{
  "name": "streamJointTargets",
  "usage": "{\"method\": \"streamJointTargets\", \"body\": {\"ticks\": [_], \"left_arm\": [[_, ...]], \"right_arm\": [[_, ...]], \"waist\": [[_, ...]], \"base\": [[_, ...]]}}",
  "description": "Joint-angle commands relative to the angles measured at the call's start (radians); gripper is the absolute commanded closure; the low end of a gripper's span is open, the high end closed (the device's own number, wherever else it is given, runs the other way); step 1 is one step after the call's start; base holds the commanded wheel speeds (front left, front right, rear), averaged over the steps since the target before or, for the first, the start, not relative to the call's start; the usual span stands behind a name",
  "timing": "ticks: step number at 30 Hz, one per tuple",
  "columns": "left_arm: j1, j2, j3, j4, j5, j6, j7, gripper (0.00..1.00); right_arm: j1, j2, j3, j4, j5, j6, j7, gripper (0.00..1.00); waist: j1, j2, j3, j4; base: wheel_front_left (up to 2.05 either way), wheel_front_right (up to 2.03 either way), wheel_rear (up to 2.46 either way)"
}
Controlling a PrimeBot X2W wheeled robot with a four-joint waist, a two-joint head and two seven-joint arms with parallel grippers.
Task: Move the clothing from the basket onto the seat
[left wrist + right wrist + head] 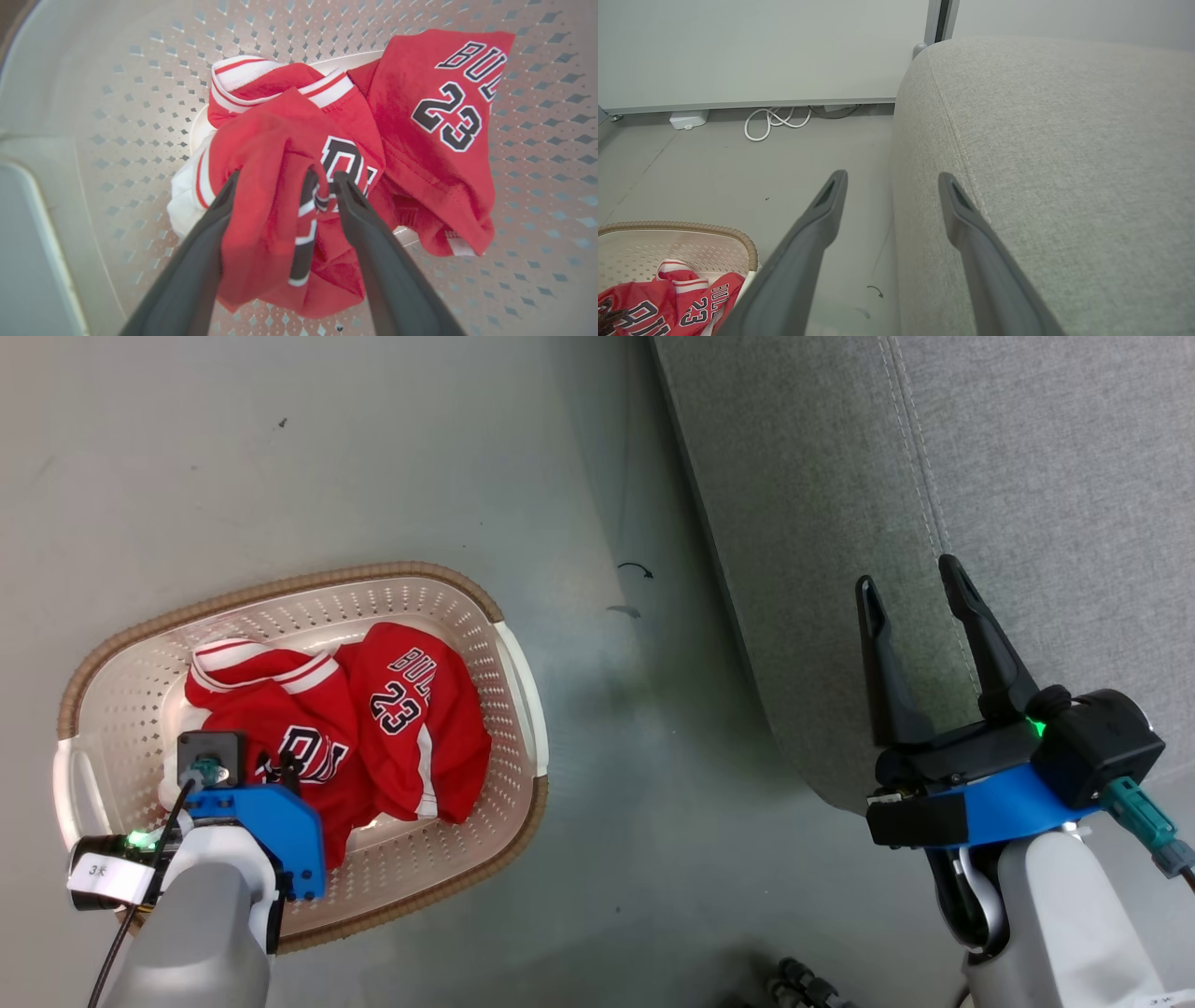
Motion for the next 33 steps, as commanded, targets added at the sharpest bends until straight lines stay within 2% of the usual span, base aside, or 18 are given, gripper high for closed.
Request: {"method": "streamJointTargets", "body": {"ticks": [1, 2, 15, 25, 33], "left_arm": [[-0.025, 0.004, 0.006, 0.011, -0.01, 0.013, 0.013, 0.89], [-0.029, 0.001, 0.011, 0.018, -0.017, 0.016, 0.019, 1.0], [-0.037, -0.035, -0.005, 0.046, -0.04, -0.001, -0.004, 1.0], [0.005, -0.093, -0.019, 0.051, -0.079, -0.071, -0.075, 1.0], [0.044, -0.123, -0.06, 0.015, -0.092, -0.108, -0.113, 1.0]], "right_arm": [[-0.018, -0.002, 0.002, -0.005, 0.011, 0.0, -0.005, 0.0], [-0.019, -0.002, 0.002, -0.005, 0.011, 0.0, -0.005, 0.0], [-0.02, -0.003, 0.001, 0.006, 0.014, 0.0, -0.005, 0.0], [0.01, -0.003, 0.0, 0.044, -0.019, 0.0, -0.005, 0.0], [0.052, -0.003, -0.014, 0.08, -0.041, 0.0, -0.005, 0.0]], "waist": [[-0.0001, 0.0, 0.003, -0.003], [-0.0001, 0.0, 0.005, -0.004], [-0.0001, 0.0, -0.024, 0.018], [-0.0001, 0.0, -0.201, 0.097], [-0.0001, 0.0, -0.362, 0.172]], "base": [[0.0, 0.0, 0.0], [0.0, 0.0, 0.0], [0.0, 0.0, 0.0], [0.0, 0.0, 0.0], [0.0, 0.0, 0.0]]}}
